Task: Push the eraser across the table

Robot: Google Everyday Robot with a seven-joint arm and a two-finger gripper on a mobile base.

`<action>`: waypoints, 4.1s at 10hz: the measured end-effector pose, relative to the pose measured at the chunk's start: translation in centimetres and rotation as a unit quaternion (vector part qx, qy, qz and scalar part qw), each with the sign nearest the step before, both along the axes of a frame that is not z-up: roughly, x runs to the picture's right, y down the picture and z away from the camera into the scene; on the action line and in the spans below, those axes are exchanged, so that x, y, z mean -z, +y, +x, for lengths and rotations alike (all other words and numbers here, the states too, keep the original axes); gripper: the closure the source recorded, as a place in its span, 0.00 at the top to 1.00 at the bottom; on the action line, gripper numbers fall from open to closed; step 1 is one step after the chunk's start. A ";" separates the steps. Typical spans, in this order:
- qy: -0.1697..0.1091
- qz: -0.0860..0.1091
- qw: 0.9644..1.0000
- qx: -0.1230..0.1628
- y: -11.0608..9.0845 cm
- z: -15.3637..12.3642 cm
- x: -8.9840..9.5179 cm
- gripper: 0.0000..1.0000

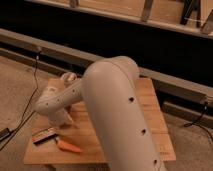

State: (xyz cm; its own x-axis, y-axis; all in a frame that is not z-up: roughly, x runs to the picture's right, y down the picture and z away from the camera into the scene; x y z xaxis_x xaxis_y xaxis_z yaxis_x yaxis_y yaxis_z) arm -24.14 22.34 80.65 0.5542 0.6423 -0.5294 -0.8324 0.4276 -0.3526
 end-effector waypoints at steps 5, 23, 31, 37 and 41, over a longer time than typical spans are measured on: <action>-0.001 0.000 1.000 0.000 0.0 0.0 0.0 0.65; -0.025 0.023 0.999 0.033 -1.7 -0.3 -2.0 0.65; -0.078 0.011 0.994 0.080 1.1 -6.4 -0.8 0.65; -0.108 0.017 0.985 0.134 0.6 -10.9 1.4 0.65; -0.114 0.015 0.982 0.147 0.7 -11.9 1.5 0.65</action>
